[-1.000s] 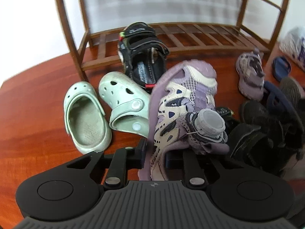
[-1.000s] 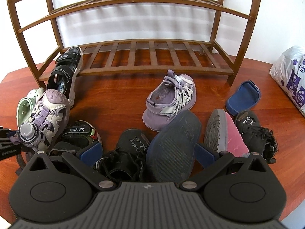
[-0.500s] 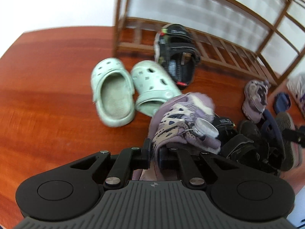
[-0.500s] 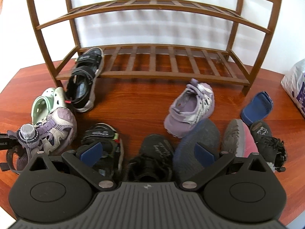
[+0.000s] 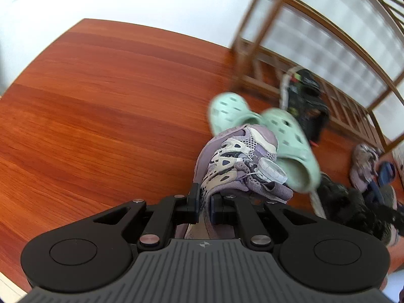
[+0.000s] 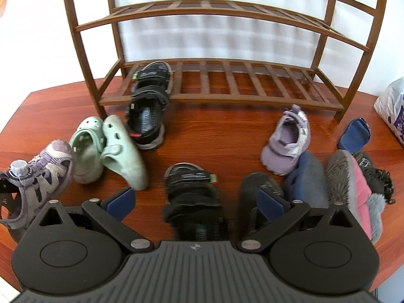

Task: Organize scattered shoes
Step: 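Lift the lavender sneaker with the left tool while the right tool grasps a mint-green clog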

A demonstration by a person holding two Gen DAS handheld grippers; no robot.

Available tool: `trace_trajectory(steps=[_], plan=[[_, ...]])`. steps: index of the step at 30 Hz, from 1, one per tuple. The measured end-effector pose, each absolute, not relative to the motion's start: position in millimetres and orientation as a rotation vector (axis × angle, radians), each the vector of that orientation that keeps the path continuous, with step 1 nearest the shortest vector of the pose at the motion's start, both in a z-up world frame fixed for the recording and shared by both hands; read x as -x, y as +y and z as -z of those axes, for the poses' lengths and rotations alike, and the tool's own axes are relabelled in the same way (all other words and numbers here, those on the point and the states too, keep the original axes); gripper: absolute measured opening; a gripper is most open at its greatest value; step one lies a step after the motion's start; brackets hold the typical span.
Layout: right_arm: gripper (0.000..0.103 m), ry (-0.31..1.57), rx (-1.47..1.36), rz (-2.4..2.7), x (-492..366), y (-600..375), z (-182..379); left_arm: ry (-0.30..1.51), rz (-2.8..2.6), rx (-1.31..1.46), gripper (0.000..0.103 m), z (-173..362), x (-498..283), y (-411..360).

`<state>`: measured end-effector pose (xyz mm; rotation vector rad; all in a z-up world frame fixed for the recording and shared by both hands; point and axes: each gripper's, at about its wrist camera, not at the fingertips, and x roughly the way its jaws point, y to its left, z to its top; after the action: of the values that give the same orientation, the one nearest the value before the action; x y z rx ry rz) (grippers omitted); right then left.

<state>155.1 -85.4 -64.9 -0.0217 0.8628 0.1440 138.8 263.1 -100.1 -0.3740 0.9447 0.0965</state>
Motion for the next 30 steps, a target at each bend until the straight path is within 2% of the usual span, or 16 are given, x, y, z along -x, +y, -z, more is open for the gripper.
trace_trajectory(steps=[18,30], plan=[[0.103,0.86,0.047,-0.124,-175.1,9.1,65.1,0.928,-0.256,0.424,0.009,124.7,-162.8,398.5],[0.103,0.872,0.1,-0.136,-213.5,34.9,82.7,0.956,-0.284,0.383,0.011,138.7,-174.9,428.1]])
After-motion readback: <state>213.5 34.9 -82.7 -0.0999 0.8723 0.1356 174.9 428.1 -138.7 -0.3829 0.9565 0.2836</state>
